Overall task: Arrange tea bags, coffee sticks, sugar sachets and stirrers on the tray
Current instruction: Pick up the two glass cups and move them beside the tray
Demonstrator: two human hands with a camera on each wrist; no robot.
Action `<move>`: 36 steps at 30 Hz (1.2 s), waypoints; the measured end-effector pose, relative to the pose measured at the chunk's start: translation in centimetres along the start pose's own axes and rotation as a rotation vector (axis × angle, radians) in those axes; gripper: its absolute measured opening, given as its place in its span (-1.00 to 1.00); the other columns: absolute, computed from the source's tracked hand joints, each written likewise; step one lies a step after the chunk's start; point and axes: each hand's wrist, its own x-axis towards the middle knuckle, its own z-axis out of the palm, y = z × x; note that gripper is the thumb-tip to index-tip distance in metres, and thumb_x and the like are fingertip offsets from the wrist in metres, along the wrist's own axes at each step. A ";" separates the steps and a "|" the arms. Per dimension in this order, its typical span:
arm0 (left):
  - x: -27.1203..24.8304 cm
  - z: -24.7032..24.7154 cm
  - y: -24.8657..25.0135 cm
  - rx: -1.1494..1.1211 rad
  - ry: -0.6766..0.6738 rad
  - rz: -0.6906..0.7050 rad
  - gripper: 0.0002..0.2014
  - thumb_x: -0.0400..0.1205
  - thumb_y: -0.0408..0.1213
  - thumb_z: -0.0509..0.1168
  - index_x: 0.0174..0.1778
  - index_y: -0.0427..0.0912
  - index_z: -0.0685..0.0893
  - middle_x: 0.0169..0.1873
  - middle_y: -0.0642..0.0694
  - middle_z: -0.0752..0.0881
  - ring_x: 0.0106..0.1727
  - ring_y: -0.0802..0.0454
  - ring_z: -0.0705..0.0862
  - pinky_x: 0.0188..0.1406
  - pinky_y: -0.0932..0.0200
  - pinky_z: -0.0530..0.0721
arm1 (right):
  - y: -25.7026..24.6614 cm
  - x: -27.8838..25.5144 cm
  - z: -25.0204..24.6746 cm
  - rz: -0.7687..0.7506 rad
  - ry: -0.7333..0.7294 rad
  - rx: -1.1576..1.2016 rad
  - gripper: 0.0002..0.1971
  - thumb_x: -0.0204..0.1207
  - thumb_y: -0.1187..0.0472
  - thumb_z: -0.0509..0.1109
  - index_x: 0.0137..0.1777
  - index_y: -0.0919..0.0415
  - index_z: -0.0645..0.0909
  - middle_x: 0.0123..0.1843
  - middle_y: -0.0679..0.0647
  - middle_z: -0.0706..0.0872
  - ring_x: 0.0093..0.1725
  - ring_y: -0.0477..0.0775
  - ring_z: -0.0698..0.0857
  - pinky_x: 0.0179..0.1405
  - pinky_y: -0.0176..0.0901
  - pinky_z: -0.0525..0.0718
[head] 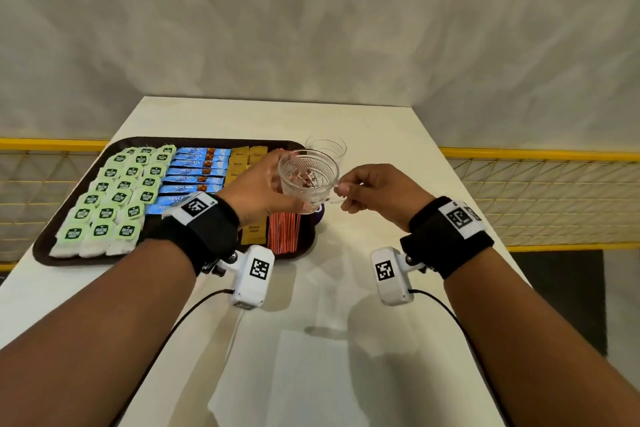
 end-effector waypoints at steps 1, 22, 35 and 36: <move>-0.1 0.2 0.1 0.014 -0.019 0.002 -0.20 0.27 -0.32 0.66 0.40 -0.02 0.45 0.23 0.09 0.72 0.24 0.17 0.69 0.37 -0.03 0.60 | 0.1 -0.3 -0.2 0.010 -0.007 0.024 -0.82 0.56 0.29 0.40 0.02 0.44 0.65 -0.27 0.24 0.70 -0.32 -0.02 0.75 -0.23 -0.28 0.73; -3.7 4.6 -3.4 0.787 0.026 -0.025 -0.81 0.57 -0.19 0.39 0.08 -0.03 0.80 0.02 0.01 0.80 0.06 0.05 0.71 0.04 0.26 0.54 | 5.0 -1.3 7.2 0.193 0.485 0.185 -0.88 0.53 0.20 0.44 -0.24 0.15 0.62 -0.27 0.01 0.74 -0.25 0.09 0.83 0.07 0.15 0.76; -4.1 4.9 -3.4 0.807 0.046 -0.046 -0.80 0.59 -0.20 0.37 0.09 -0.01 0.80 0.03 0.00 0.80 0.09 0.02 0.71 0.10 0.19 0.60 | 4.9 -1.4 7.8 0.216 0.481 0.175 -0.86 0.53 0.19 0.43 -0.25 0.17 0.63 -0.34 0.04 0.75 -0.26 0.09 0.83 0.05 0.16 0.78; -4.1 4.9 -3.3 0.810 0.046 -0.050 -0.80 0.59 -0.20 0.37 0.09 -0.01 0.80 0.03 0.00 0.80 0.09 0.02 0.71 0.11 0.17 0.62 | 4.8 -1.4 7.9 0.217 0.481 0.169 -0.86 0.53 0.19 0.43 -0.25 0.18 0.64 -0.34 0.04 0.75 -0.26 0.09 0.83 0.04 0.15 0.78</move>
